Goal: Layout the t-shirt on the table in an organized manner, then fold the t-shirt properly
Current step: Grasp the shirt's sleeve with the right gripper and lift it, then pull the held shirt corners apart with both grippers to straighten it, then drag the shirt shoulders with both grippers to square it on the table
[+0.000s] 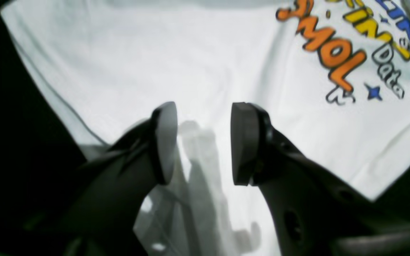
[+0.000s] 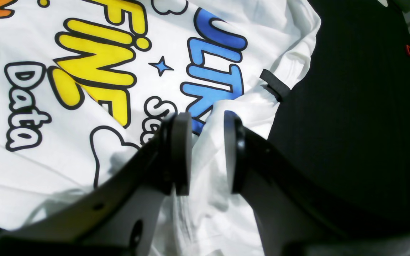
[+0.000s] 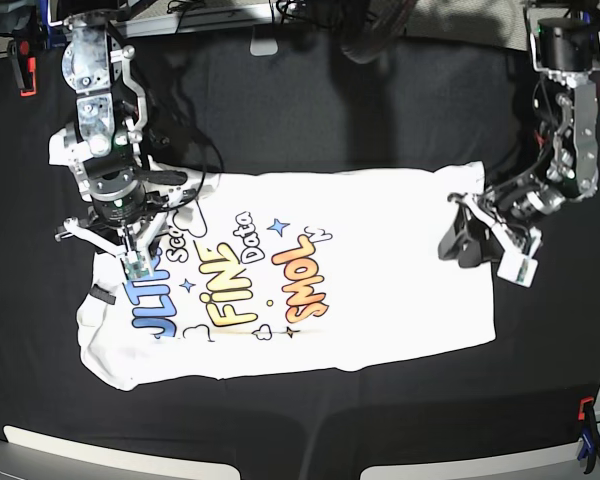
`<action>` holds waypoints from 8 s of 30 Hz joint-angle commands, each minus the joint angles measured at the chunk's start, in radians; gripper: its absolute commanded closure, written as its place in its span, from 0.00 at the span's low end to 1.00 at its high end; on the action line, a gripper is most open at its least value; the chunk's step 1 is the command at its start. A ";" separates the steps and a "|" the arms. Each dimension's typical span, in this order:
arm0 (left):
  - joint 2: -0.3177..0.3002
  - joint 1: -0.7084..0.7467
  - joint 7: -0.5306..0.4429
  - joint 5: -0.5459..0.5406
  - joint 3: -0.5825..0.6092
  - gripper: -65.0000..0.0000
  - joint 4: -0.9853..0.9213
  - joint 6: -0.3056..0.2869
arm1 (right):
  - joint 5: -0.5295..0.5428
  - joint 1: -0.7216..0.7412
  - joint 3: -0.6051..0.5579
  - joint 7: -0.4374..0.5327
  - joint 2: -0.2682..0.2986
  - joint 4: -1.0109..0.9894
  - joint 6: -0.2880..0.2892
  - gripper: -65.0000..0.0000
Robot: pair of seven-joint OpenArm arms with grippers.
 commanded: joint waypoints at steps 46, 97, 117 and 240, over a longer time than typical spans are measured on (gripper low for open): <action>0.032 -0.013 0.020 0.083 -0.003 1.00 0.016 -0.008 | -0.001 -0.040 0.005 0.005 0.013 0.021 0.167 0.77; 0.034 0.154 0.020 0.016 -0.003 1.00 0.228 -0.008 | -0.267 -0.546 0.005 -0.006 0.512 0.290 0.397 0.41; 0.034 0.154 0.020 0.016 -0.003 1.00 0.228 -0.008 | -0.555 -0.541 0.005 0.291 0.546 0.053 0.409 0.41; -0.296 0.400 0.955 -0.964 -0.006 1.00 0.234 -0.008 | -0.297 -0.964 0.005 -0.179 0.537 0.341 -0.012 1.00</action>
